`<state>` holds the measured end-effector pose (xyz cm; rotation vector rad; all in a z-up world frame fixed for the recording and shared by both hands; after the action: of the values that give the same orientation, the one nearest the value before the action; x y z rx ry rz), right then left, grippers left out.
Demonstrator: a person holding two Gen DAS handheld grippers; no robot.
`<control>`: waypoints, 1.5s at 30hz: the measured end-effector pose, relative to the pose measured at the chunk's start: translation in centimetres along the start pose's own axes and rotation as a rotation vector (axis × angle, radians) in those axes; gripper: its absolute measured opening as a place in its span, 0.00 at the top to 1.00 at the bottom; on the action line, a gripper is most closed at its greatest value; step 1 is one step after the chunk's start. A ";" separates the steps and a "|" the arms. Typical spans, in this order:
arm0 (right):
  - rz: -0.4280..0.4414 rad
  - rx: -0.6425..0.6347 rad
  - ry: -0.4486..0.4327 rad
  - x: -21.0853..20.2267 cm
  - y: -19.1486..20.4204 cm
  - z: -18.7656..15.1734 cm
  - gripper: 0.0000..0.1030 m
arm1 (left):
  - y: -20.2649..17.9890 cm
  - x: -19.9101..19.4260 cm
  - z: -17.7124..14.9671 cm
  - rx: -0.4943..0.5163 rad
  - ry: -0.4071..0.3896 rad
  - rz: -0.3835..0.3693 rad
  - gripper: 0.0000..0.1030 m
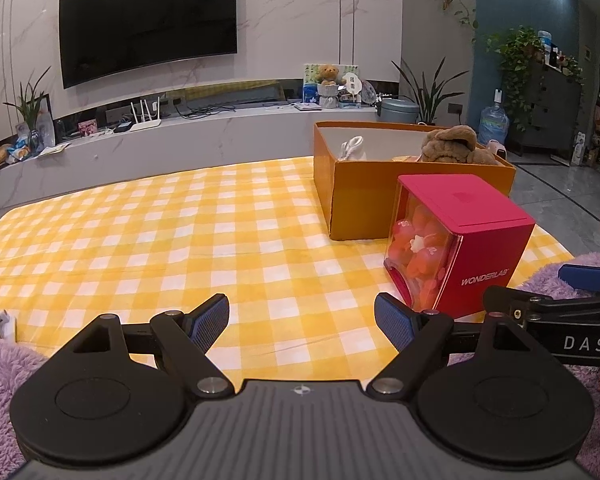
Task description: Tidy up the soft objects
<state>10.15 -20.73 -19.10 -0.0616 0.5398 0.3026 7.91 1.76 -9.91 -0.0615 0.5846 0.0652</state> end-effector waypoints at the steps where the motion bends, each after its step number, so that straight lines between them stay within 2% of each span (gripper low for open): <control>1: 0.000 0.001 0.000 0.0 0.0 0.0 0.07 | 0.0 0.0 0.0 0.001 0.000 0.004 0.06; 45: 0.005 0.009 -0.006 -0.3 -0.1 0.0 0.07 | -0.2 0.0 0.1 0.017 -0.011 0.013 0.07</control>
<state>9.97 -20.90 -18.97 -0.0506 0.5351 0.3055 8.01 1.62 -9.82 -0.0409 0.5746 0.0730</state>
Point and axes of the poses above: each gripper's, at about its wrist camera, not at the fingertips, and x roughly the way its jaws point, y to its left, z to its top, the point moved 8 cm from there along x, roughly the way its jaws point, and after that the axes turned 3 degrees about -x, right-handed, at the moved point
